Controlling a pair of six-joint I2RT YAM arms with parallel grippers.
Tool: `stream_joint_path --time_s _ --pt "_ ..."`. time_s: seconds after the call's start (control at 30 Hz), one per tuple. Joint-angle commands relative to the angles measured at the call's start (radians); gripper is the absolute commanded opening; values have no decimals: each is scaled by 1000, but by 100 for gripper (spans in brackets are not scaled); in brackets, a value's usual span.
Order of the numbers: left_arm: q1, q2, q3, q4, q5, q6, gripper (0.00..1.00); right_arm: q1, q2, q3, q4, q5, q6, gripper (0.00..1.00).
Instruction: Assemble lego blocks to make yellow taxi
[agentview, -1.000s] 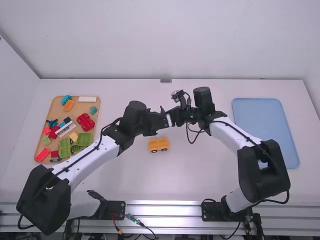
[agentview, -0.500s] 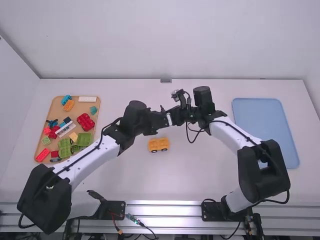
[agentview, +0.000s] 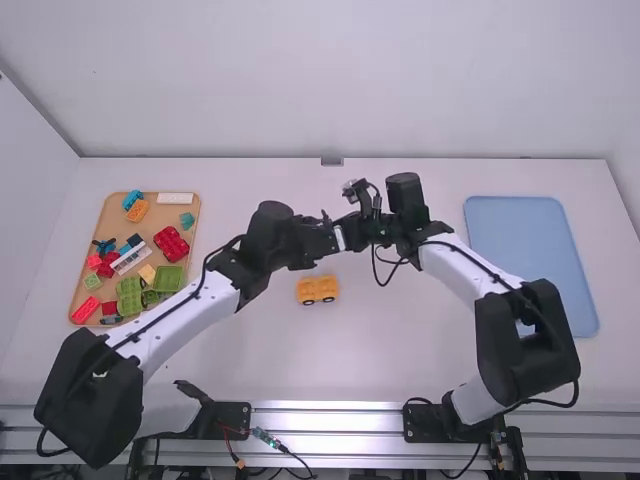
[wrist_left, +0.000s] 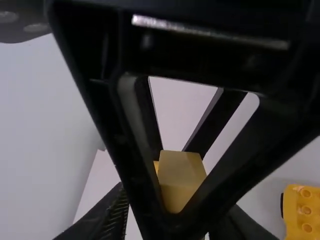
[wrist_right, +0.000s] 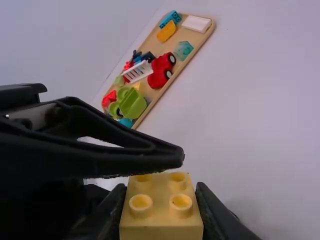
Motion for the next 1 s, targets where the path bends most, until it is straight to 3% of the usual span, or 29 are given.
stream_joint_path --time_s 0.0,0.07,0.13,0.17,0.27,0.43,0.67,0.87,0.97 --pt "-8 -4 4 0 16 -8 45 5 5 13 0 2 -12 31" --pt "-8 -4 4 -1 9 -9 51 5 5 13 -4 16 -30 31" --pt "-8 -4 4 -6 -37 -49 69 4 5 13 -12 60 -67 30" --pt "-8 -6 4 -10 -53 -68 71 0 5 13 -15 69 -89 28" --pt "1 -23 5 -66 -70 -79 70 -24 5 13 -43 72 -180 27" --pt "19 -55 26 -170 39 -60 72 -57 5 13 -83 72 -294 27" --pt "93 -79 89 -268 274 -7 80 -96 4 13 -170 72 -586 19" --pt "205 -34 190 -420 600 93 88 -82 -19 13 -286 17 -907 17" --pt "228 5 228 -468 639 106 89 -83 -40 13 -304 12 -963 14"
